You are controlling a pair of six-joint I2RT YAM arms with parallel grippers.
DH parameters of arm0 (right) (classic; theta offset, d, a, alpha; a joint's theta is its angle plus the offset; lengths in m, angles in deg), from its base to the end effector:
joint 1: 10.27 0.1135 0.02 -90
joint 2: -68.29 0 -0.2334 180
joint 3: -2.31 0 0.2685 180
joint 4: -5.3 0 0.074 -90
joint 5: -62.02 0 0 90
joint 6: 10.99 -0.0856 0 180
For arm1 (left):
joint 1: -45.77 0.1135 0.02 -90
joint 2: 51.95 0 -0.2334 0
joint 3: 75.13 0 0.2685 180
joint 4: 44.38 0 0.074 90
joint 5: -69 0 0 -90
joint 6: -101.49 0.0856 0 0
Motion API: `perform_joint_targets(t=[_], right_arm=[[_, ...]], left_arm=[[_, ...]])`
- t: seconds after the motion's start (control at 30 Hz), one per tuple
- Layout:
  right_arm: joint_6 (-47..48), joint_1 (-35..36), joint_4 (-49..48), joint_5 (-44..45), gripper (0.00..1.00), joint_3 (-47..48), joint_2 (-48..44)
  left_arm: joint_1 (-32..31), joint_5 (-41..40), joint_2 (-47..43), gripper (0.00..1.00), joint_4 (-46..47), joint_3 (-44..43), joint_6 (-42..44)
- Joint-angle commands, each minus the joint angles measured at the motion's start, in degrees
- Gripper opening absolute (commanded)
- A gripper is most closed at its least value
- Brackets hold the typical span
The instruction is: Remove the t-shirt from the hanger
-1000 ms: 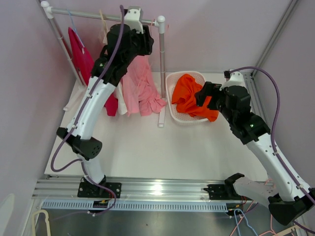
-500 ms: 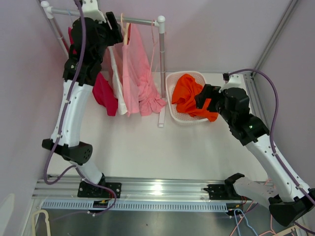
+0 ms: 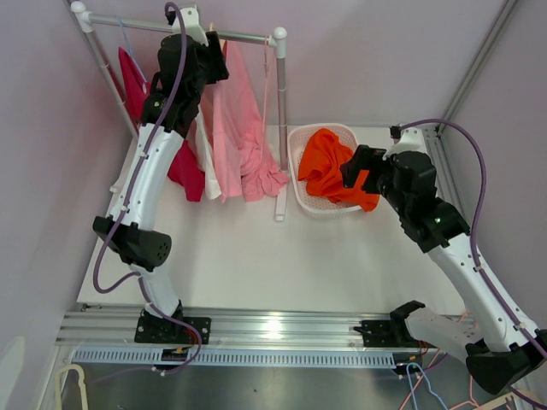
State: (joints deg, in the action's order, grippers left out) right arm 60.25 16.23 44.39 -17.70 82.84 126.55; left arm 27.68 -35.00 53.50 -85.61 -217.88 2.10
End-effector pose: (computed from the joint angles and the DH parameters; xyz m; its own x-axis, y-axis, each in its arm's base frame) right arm 0.2727 0.1189 0.3680 -0.3372 0.1855 -0.9230 -0.1877 0.9475 0.2589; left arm 0.4365 -0.1208 0.4904 -0.0760 -0.1417 -0.9870 0.0603 0.9874 -0.1464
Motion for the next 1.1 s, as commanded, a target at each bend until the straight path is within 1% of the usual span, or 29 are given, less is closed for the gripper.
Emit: perform_joint_targets(t=[0.0, 0.07, 0.1, 0.3, 0.33, 0.4, 0.43, 0.47, 0.5, 0.53, 0.57, 0.67, 0.87, 0.97, 1.07], right_arm=[[1.36, -0.57, -1.92, -1.05, 0.99, 1.73, -0.78], [1.54, -1.10, -2.26, -1.49, 1.00, 1.47, -0.78], [1.54, -1.19, -2.18, -1.58, 0.99, 1.47, -0.69], [1.71, -2.59, -2.44, -2.81, 0.99, 1.38, -0.60], [1.71, -2.68, -2.36, -2.81, 0.99, 1.29, -0.69], [1.80, -2.95, -2.09, -2.90, 1.00, 1.38, -0.87], [1.98, -3.03, -2.00, -2.99, 1.00, 1.47, -1.22], [2.06, -3.12, -1.92, -2.99, 1.00, 1.38, -1.31], [2.15, -3.38, -1.74, -2.90, 1.00, 1.47, -1.48], [2.33, -3.47, -1.57, -2.90, 1.00, 1.38, -1.57], [2.33, -3.65, -1.48, -2.99, 1.00, 1.47, -1.92], [2.59, -4.09, -1.30, -3.43, 1.00, 1.47, -2.45], [2.33, -4.26, -1.04, -5.10, 0.99, 1.47, -2.01], [2.15, -4.27, -1.04, -5.71, 1.00, 1.38, -2.10], [1.72, -4.27, -0.95, -6.41, 1.00, 1.29, -2.01]], left_arm=[[0.33, -1.65, 0.55, 0.59, 6.25, -0.24, 0.77], [0.33, -1.47, 0.90, 0.54, 7.74, -0.24, 1.12], [0.33, -1.30, 1.51, 0.49, 8.01, -0.67, 1.39], [0.33, -0.51, 5.29, 0.48, 6.69, -3.75, 0.16], [0.33, -0.33, 5.38, 0.48, 6.87, -3.84, 0.07], [0.33, -0.15, 5.56, 0.43, 7.57, -3.93, -0.10], [0.33, -0.15, 5.64, 0.39, 7.75, -3.84, -0.10], [0.33, -0.06, 5.82, 0.31, 8.01, -4.10, -0.02], [0.33, -0.06, 5.91, 0.28, 8.27, -4.37, 0.16], [0.33, -0.15, 6.08, 0.22, 8.45, -4.63, 0.68], [0.33, -0.15, 6.61, 0.01, 8.71, -5.50, 1.12], [0.33, -0.85, 7.05, 0.01, 8.01, -8.84, 1.83], [0.16, 0.90, 3.71, 0.00, 11.53, -9.55, 2.35], [0.16, 1.17, 1.96, 0.00, 11.62, -10.26, 2.62], [0.16, 0.47, 0.38, 0.01, 9.60, -10.26, 1.66]])
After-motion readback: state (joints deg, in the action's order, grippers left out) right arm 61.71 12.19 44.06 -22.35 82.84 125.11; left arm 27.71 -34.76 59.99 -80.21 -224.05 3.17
